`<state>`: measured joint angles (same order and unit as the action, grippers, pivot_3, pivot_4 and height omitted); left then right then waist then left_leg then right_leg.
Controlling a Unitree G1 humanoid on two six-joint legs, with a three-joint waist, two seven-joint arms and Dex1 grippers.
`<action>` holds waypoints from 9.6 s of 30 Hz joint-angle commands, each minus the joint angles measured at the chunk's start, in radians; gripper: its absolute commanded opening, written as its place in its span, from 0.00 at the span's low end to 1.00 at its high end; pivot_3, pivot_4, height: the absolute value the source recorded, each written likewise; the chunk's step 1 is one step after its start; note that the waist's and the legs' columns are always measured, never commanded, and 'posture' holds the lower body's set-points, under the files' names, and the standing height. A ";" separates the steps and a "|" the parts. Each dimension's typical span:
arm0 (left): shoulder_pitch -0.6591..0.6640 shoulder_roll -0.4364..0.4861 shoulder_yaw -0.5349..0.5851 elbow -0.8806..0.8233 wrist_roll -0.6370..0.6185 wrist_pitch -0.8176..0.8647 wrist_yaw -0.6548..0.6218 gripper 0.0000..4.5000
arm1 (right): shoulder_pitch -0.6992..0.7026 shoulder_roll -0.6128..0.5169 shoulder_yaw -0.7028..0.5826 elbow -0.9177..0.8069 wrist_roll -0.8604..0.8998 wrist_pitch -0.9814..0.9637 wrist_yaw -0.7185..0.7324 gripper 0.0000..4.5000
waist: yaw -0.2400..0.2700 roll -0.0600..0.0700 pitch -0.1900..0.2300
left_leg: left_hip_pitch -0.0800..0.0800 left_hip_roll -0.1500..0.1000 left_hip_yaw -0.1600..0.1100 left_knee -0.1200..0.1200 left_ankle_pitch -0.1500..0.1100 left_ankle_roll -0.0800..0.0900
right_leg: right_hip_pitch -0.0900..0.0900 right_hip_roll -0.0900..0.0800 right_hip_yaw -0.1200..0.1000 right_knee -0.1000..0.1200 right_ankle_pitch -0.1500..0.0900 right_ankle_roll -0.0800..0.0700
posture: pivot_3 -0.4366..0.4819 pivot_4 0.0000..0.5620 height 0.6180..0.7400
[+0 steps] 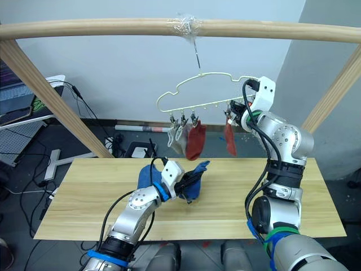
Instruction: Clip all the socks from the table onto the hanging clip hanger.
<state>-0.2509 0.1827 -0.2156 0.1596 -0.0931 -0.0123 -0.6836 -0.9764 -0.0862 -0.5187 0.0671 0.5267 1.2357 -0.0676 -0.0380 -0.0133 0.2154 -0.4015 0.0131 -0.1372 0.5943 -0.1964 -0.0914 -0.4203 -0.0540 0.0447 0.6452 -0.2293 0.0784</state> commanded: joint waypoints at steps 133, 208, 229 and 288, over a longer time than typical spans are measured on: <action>-0.273 0.298 0.231 -0.493 -0.464 0.577 -0.093 1.00 | 0.276 0.017 0.459 0.014 -0.447 -0.833 0.050 0.64 | 0.004 0.001 0.000 | 0.000 0.001 0.002 0.000 0.000 0.001 | 0.000 0.000 0.001 0.001 0.002 0.003 | 0.58 0.31 1.00; -0.067 0.127 0.204 0.282 0.033 0.372 0.392 1.00 | 0.306 -0.161 0.416 -0.160 -0.374 -0.524 0.216 0.01 | 0.004 0.001 0.000 | 0.001 0.001 0.002 0.000 0.001 0.001 | 0.000 0.000 0.000 0.002 0.001 0.003 | 0.48 0.37 1.00; -0.030 0.026 0.134 0.093 -0.017 0.261 0.217 0.00 | 0.295 -0.208 0.393 -0.169 -0.362 -0.462 0.247 0.01 | 0.007 0.000 0.000 | 0.000 0.000 0.002 0.000 0.001 0.001 | 0.001 0.000 0.000 0.001 0.000 0.006 | 0.48 0.34 1.00; -0.415 -0.279 -0.019 0.213 0.005 0.039 0.148 0.06 | 0.083 -0.198 0.078 -0.354 -0.020 0.272 0.313 1.00 | -0.026 0.002 0.000 | -0.002 0.000 0.002 0.000 0.000 0.001 | 0.000 0.000 0.001 0.001 -0.001 0.007 | 0.42 0.33 1.00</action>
<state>-0.6454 -0.0776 -0.2476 0.4105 -0.0566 0.0050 -0.5251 -0.9064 -0.2483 -0.4737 -0.2294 0.4727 1.5507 0.1987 -0.0635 -0.0118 0.2157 -0.4031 0.0130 -0.1349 0.5947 -0.1960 -0.0901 -0.4203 -0.0540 0.0455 0.6457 -0.2302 0.0858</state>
